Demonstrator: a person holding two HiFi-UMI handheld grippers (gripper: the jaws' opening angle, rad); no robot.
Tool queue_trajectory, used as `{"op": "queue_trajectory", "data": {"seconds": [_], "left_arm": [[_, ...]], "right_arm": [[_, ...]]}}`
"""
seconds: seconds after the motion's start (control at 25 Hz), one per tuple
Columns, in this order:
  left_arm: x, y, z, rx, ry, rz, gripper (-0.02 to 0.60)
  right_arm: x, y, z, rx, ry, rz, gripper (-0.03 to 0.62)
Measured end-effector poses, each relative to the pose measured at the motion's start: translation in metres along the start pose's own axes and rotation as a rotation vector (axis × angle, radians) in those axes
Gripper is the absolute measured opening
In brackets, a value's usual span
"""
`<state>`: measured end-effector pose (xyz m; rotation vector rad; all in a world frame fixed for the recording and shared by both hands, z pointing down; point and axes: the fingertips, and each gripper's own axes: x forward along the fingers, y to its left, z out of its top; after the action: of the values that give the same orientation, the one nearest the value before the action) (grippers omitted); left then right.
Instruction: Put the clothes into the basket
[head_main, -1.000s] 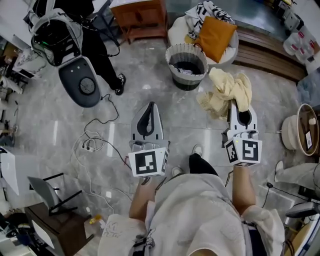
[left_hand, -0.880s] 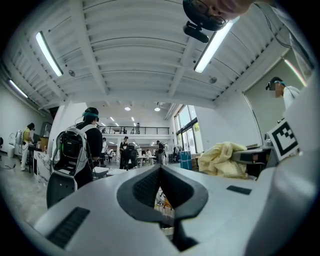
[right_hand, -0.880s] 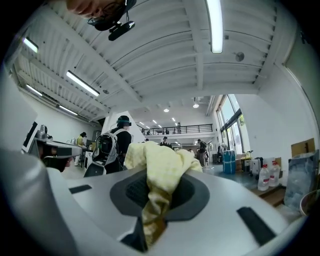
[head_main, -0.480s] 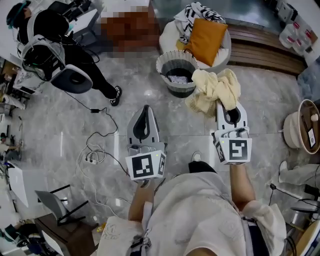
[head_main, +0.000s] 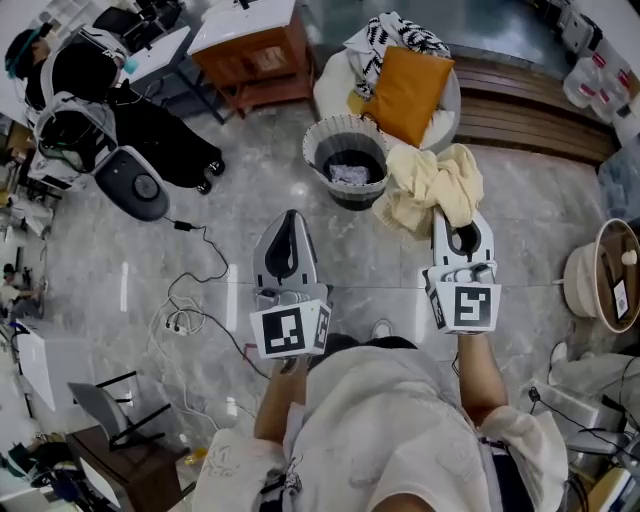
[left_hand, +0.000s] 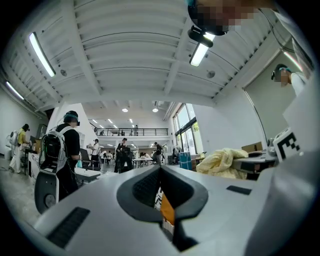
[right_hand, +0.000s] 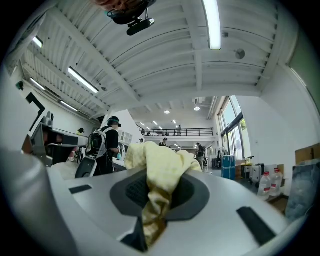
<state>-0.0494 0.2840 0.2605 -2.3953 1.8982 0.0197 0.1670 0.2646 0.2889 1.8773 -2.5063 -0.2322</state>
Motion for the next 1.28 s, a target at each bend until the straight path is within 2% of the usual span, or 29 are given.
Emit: {"op": "queue_trajectory", "data": {"seconds": [0.28, 0.64, 0.92, 1.28], "left_arm": [[0.028, -0.006, -0.014, 0.0, 0.035, -0.01, 0.002], [0.074, 0.004, -0.034, -0.035, 0.015, -0.038, 0.002], [0.149, 0.059, -0.041, -0.066, 0.018, -0.051, 0.002], [0.23, 0.145, -0.067, -0.088, 0.036, -0.046, 0.002]], "right_arm": [[0.019, -0.018, -0.012, 0.018, 0.031, -0.042, 0.041], [0.054, -0.02, -0.029, -0.028, 0.027, -0.04, 0.041], [0.142, -0.016, -0.026, -0.041, 0.048, -0.05, 0.041], [0.263, 0.022, -0.041, -0.017, 0.106, -0.007, 0.041]]}}
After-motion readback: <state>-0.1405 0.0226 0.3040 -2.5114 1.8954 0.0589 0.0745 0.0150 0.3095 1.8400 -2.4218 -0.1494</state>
